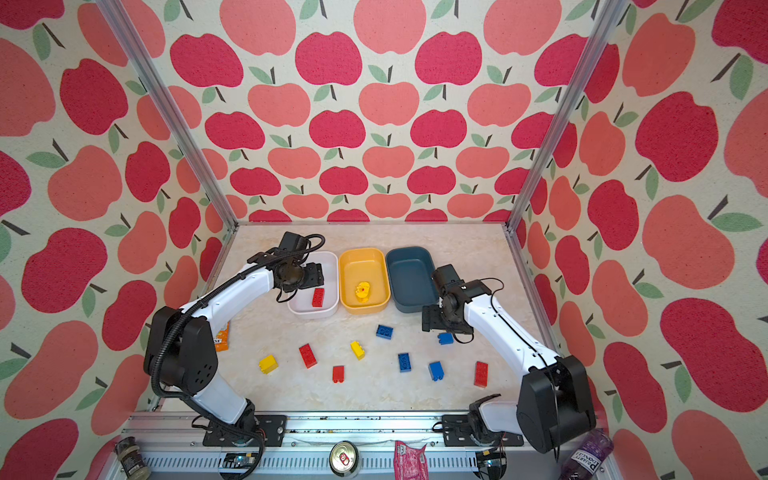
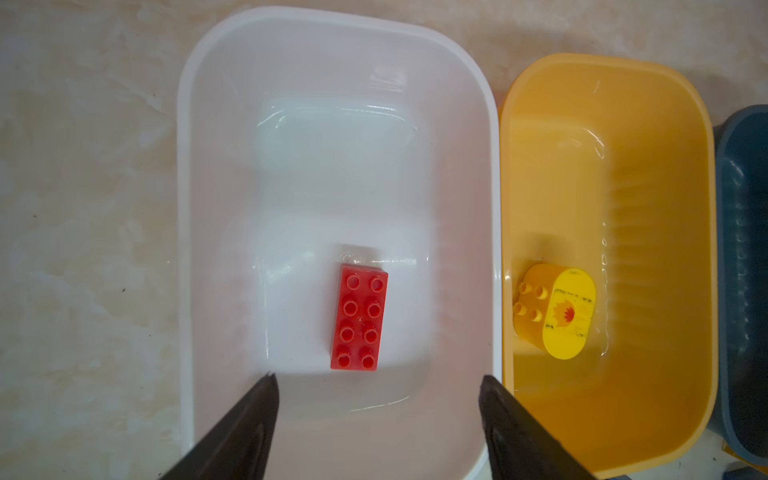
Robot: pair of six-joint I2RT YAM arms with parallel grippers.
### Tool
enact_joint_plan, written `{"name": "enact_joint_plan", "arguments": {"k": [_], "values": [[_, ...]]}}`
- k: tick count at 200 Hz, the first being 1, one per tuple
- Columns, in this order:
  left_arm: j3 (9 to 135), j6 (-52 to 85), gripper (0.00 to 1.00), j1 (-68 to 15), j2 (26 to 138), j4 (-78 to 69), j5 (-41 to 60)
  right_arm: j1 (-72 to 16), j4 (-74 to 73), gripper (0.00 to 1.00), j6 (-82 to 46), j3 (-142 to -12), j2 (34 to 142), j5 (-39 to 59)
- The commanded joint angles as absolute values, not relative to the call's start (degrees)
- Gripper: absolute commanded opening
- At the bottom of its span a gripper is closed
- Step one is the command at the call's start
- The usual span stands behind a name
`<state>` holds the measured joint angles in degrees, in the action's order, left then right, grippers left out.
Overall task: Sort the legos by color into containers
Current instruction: 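Open the left gripper to drop the red brick while the right lowers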
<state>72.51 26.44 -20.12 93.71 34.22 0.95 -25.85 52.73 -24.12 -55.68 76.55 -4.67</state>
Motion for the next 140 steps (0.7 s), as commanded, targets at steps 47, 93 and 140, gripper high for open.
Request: {"name": "enact_joint_plan", "arguments": {"k": [47, 93, 140], "values": [[68.23, 27.90, 0.85, -19.34, 87.17, 32.28, 2.20, -23.90, 48.71, 0.86, -16.12, -50.71, 80.86, -4.42], [67.34, 28.11, 0.85, -18.99, 85.12, 32.43, 1.91, -23.69, 46.89, 0.84, -16.24, -50.46, 83.68, -6.90], [66.21, 28.49, 0.86, -18.90, 83.29, 32.36, 1.71, -22.40, 44.18, 0.78, -16.98, -49.05, 86.12, -6.40]]}}
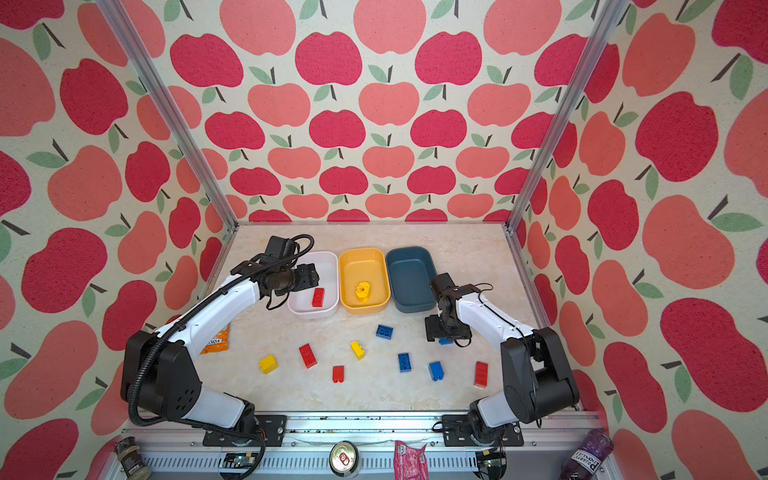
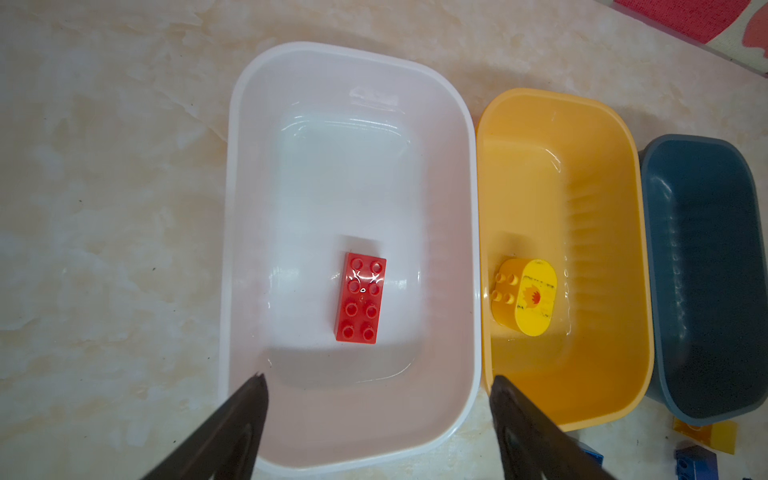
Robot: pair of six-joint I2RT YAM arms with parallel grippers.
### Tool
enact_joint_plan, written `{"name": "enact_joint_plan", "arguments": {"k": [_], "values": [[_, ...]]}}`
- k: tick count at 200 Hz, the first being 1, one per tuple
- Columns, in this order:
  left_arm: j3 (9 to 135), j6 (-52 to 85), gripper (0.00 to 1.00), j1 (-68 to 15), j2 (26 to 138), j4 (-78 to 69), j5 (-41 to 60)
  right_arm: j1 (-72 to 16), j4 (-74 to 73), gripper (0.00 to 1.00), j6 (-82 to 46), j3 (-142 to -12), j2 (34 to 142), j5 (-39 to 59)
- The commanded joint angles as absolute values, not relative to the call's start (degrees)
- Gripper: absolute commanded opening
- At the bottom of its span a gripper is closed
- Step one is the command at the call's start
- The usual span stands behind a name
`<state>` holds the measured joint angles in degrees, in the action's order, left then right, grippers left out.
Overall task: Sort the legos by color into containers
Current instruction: 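Open the left gripper to drop the red brick while the right lowers, then grasp the blue brick beside the yellow brick with the right gripper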
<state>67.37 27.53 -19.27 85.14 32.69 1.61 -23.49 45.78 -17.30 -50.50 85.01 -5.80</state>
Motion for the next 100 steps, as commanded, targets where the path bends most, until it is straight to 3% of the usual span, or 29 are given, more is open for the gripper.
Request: {"name": "enact_joint_plan", "arguments": {"k": [1, 100], "values": [[66.19, 28.48, 0.86, -18.90, 83.22, 32.35, 1.69, -22.36, 44.11, 0.77, -16.97, -48.96, 86.13, -6.36], [65.45, 28.75, 0.88, -18.28, 81.47, 32.93, 1.14, -21.69, 40.58, 0.59, -16.80, -47.94, 89.27, -6.66]]}}
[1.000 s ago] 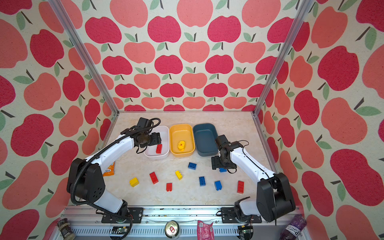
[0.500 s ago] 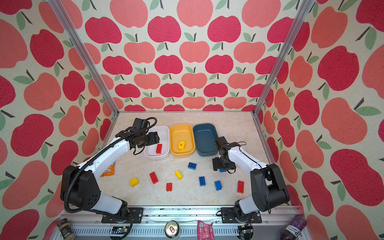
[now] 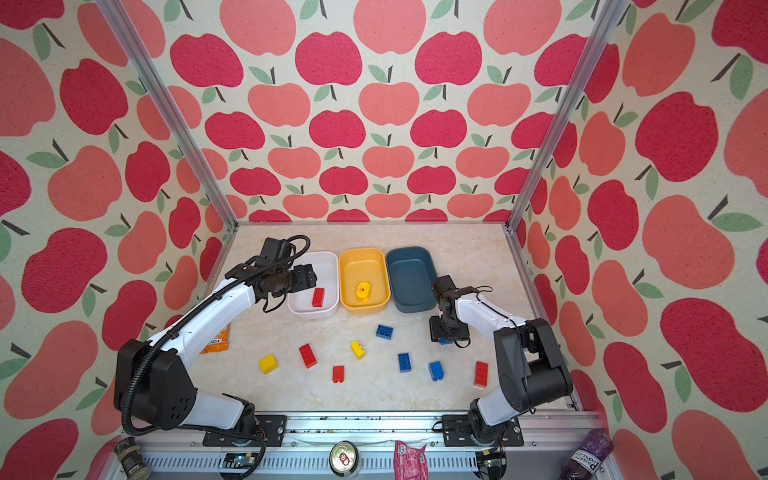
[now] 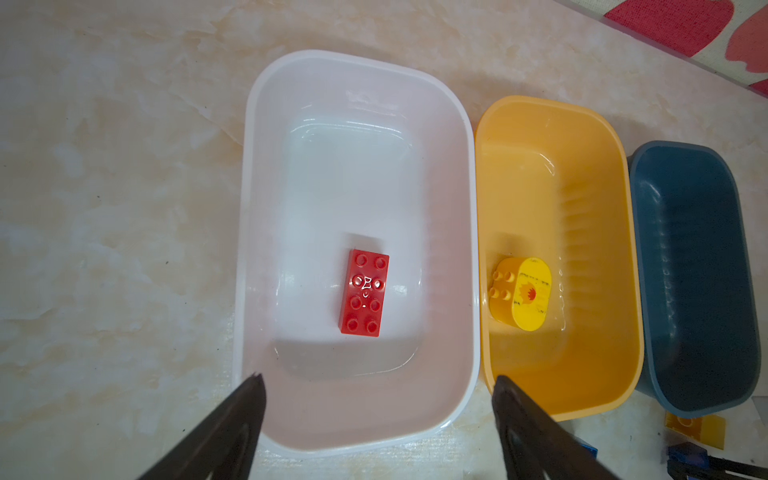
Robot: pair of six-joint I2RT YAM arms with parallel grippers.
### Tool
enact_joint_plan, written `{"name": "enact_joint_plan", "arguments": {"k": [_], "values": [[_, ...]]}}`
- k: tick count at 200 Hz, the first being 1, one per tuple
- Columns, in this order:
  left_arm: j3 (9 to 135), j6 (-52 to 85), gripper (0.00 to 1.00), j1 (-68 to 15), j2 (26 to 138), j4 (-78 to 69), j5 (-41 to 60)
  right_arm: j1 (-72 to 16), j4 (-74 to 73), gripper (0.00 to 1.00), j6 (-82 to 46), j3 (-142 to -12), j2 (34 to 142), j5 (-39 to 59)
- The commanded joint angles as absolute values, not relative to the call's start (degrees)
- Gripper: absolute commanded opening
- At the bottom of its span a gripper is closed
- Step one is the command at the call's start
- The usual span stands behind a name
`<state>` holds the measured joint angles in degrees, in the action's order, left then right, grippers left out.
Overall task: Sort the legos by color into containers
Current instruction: 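Grasp the blue brick beside the yellow brick with the right gripper, then carry the blue brick into the teal tray and open the right gripper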
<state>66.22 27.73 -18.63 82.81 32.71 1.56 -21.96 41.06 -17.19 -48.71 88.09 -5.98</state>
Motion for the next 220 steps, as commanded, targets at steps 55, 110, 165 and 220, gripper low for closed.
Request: {"name": "enact_joint_plan", "arguments": {"k": [55, 110, 165, 220], "values": [[64.65, 29.12, 0.89, -17.90, 81.04, 32.54, 1.23, -21.79, 41.56, 0.44, -17.73, -47.16, 87.88, -6.65], [63.11, 29.88, 0.92, -16.97, 80.30, 31.23, 2.53, -22.25, 46.25, 0.37, -19.81, -48.69, 81.01, -7.11], [59.89, 30.76, 0.94, -15.09, 78.35, 29.59, 4.42, -23.54, 50.78, 0.36, -22.15, -55.21, 75.65, -6.28], [56.56, 31.11, 0.95, -12.65, 74.47, 29.36, 6.04, -25.04, 50.46, 0.35, -21.24, -67.08, 81.37, -5.83]]}}
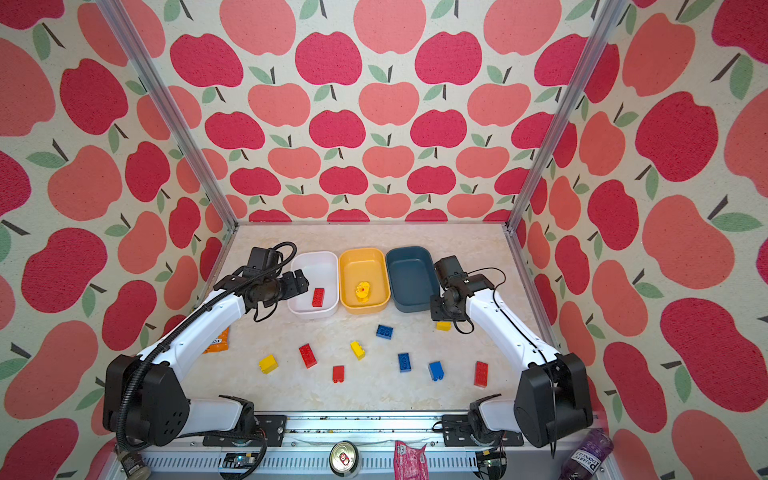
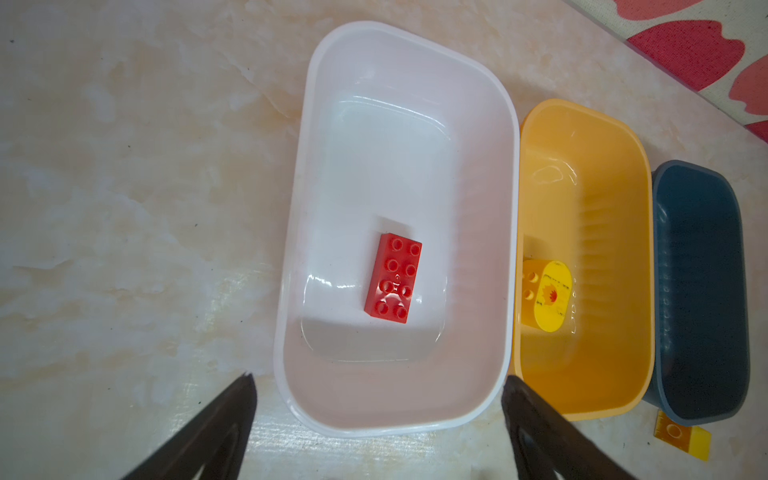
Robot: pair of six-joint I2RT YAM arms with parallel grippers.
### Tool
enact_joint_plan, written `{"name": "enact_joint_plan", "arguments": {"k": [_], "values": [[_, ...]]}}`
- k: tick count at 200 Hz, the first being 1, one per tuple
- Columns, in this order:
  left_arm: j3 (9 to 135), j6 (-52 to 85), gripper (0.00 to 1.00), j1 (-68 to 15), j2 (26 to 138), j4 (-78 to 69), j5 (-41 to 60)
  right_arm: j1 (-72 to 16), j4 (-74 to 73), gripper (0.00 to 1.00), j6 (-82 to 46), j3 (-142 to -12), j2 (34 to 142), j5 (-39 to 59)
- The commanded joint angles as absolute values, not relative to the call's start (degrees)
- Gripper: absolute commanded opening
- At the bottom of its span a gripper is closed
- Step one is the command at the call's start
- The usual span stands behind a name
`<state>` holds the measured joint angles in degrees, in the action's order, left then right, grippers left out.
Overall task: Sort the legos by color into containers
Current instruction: 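Carry the blue brick into the teal tray and open the right gripper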
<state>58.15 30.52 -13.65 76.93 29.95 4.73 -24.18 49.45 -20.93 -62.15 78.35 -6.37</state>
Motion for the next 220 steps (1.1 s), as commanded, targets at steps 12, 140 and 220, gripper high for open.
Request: {"name": "enact_joint_plan", "arguments": {"k": [12, 140, 220], "values": [[55.81, 31.17, 0.95, -11.97, 73.60, 29.50, 6.24, -25.20, 50.04, 0.35, -20.88, -69.37, 83.33, -5.54], [49.18, 32.74, 0.98, -9.59, 65.96, 31.63, 6.33, -27.57, 44.03, 0.35, -18.73, -87.88, 112.23, -2.71], [48.42, 33.39, 0.99, -8.66, 63.98, 32.74, 5.98, -27.55, 46.58, 0.59, -18.35, -91.86, 118.08, -2.72]]}}
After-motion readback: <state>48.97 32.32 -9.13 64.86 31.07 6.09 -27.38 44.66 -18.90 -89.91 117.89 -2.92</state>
